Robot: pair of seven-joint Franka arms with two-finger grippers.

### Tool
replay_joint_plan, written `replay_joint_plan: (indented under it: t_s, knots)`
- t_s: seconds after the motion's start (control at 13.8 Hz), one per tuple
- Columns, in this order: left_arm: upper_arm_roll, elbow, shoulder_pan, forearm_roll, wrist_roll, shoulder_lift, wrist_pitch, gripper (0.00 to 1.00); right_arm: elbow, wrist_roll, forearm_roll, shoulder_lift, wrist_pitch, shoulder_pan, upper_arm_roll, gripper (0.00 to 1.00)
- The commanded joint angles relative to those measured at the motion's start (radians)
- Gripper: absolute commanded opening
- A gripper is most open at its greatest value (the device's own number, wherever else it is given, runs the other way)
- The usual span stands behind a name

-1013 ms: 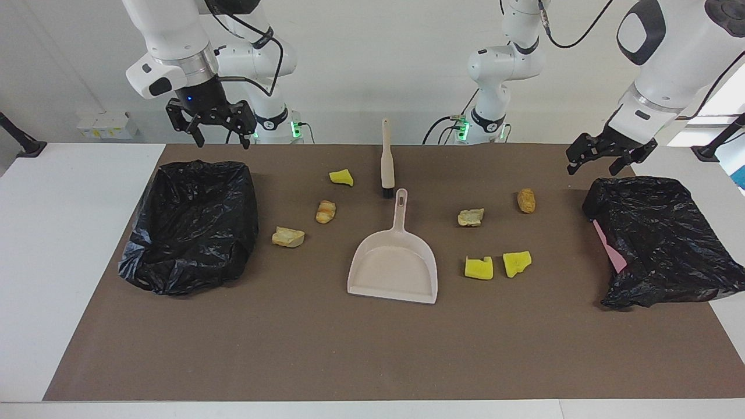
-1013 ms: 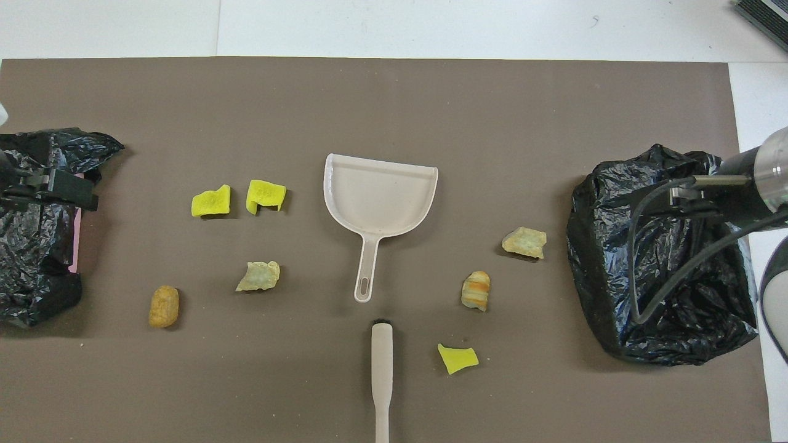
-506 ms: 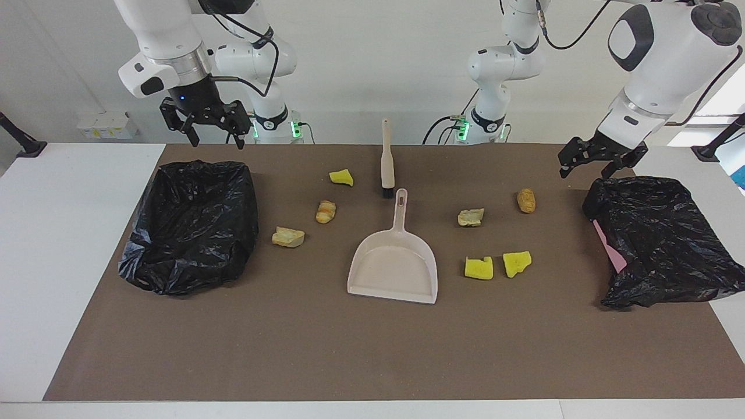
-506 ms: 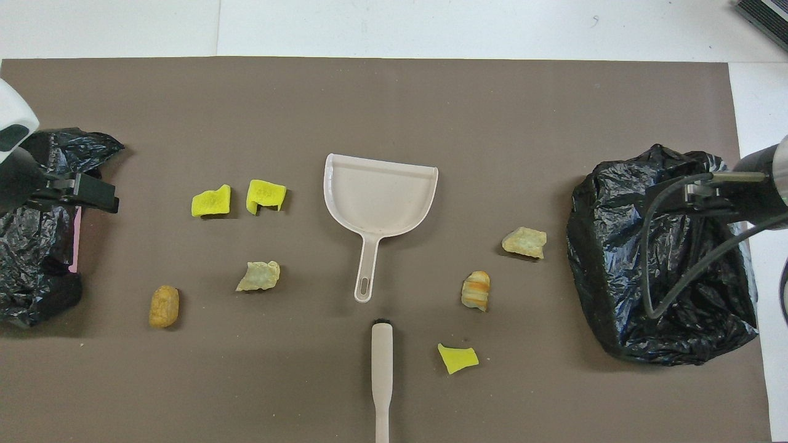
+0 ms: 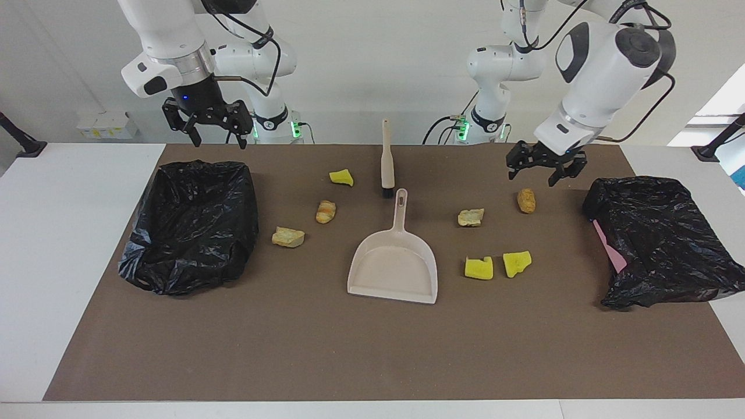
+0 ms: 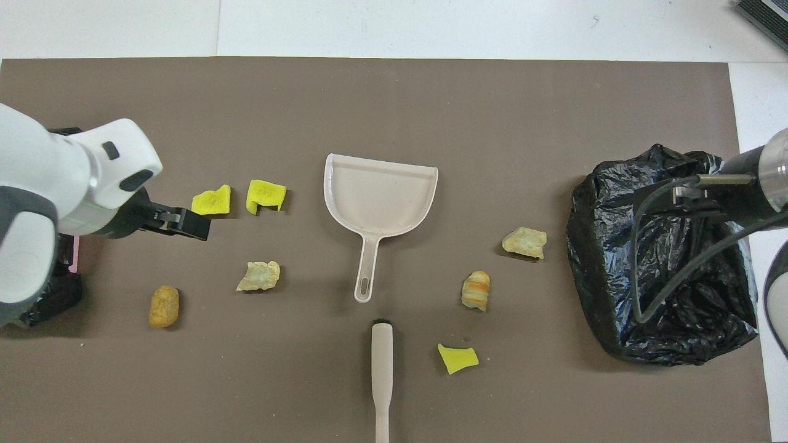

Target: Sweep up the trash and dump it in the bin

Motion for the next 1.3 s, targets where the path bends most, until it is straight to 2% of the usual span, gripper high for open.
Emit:
replay_joint_plan:
  t_s: [0.0,0.36,0.51,0.65,0.87,1.01,1.23]
  knots:
    - [0.019,-0.169,-0.111,-0.02,-0.033,-0.092,0.072,1.0,-0.026,0.08,0.018,0.019,0.072,0.055,0.003,1.0]
    - [0.019,-0.407,-0.345,-0.023,-0.206,-0.181,0.235,1.0,-0.027,0.198,0.014,0.114,0.2,0.167,0.003,1.0]
    - [0.019,-0.478,-0.445,-0.023,-0.296,-0.184,0.299,1.0,-0.027,0.215,0.016,0.145,0.224,0.223,0.003,1.0]
    - [0.019,-0.562,-0.571,-0.023,-0.439,-0.184,0.417,1.0,-0.04,0.252,0.021,0.177,0.256,0.288,0.009,1.0]
    - [0.019,-0.595,-0.704,-0.023,-0.557,-0.161,0.486,1.0,-0.038,0.388,0.007,0.245,0.332,0.384,0.009,1.0]
    - [0.018,-0.665,-0.786,-0.023,-0.623,-0.164,0.588,1.0,-0.037,0.408,0.007,0.281,0.374,0.422,0.009,1.0]
    - [0.018,-0.69,-0.864,-0.023,-0.685,-0.156,0.617,1.0,-0.035,0.419,0.008,0.326,0.435,0.445,0.009,1.0]
